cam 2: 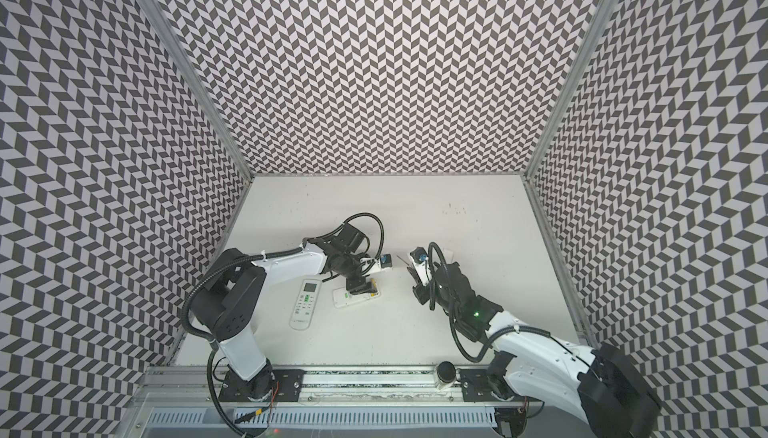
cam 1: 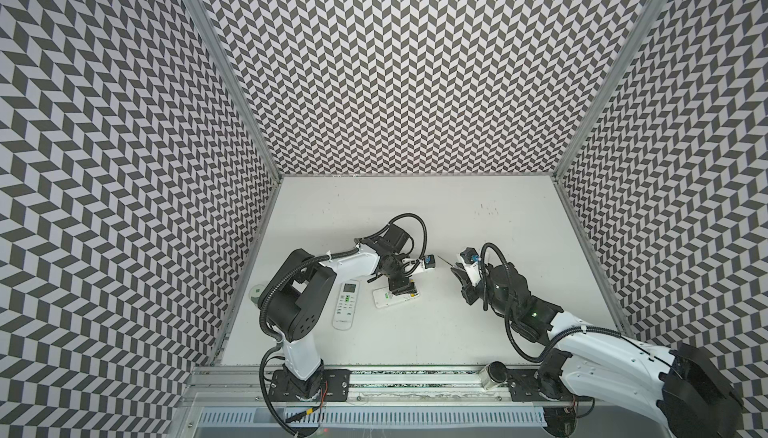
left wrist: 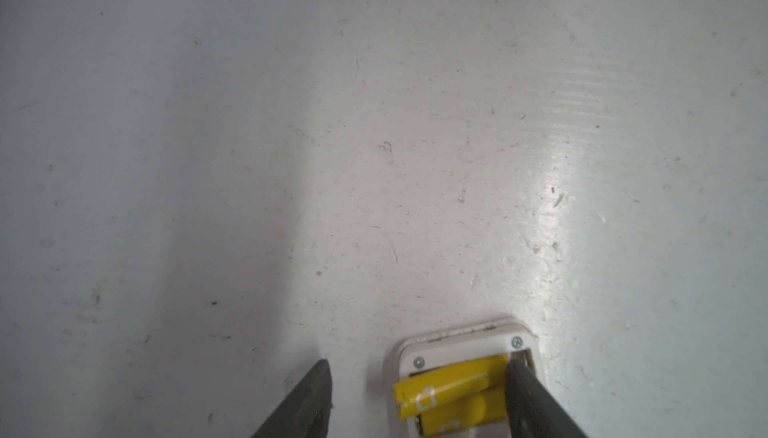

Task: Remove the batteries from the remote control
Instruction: 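Lower the left gripper fingers around the loosened yellow batteries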

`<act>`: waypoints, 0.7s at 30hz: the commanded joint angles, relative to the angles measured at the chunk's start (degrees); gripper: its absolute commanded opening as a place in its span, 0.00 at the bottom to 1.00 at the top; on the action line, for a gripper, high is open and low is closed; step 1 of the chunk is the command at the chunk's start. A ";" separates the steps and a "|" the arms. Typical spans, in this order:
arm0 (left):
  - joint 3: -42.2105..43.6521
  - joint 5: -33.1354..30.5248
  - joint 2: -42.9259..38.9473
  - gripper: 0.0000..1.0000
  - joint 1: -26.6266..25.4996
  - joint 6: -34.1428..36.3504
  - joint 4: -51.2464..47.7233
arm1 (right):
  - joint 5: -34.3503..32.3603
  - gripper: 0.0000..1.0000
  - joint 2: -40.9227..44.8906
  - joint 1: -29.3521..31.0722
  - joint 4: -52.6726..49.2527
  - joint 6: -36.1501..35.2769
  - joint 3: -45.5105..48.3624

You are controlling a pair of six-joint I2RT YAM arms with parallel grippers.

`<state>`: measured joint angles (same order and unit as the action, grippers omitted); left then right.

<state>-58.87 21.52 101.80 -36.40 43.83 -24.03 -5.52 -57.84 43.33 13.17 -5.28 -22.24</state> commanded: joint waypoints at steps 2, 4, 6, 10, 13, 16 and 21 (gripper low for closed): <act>2.07 -1.09 0.58 0.61 -0.61 0.54 2.20 | 0.13 0.00 -0.03 -0.18 3.60 0.44 -0.18; 2.17 -2.19 0.64 0.60 -0.94 0.56 2.32 | -0.19 0.00 -0.16 -0.16 2.01 0.12 -1.21; 2.15 -2.36 0.21 0.56 -0.71 0.62 2.14 | 0.07 0.00 0.22 -0.18 1.24 0.01 -1.77; 3.29 -4.02 0.38 0.51 -0.85 1.41 2.87 | -0.62 0.00 0.15 -0.27 2.80 -0.29 -0.64; 2.54 -4.45 -0.65 0.40 -0.76 1.42 1.50 | 0.09 0.00 -0.04 -0.30 0.56 -0.53 -2.36; 2.66 -5.15 -0.90 0.35 -0.47 1.75 1.65 | -0.32 0.00 0.03 -0.26 2.78 -0.48 -0.94; 1.27 -6.05 -1.95 0.27 -0.62 2.04 0.07 | 0.02 0.00 -0.50 -0.27 0.89 -0.91 -2.82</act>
<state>-57.43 17.93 99.92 -36.99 44.62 -21.02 -5.58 -57.91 43.31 11.97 -5.52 -23.00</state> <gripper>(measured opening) 0.285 0.157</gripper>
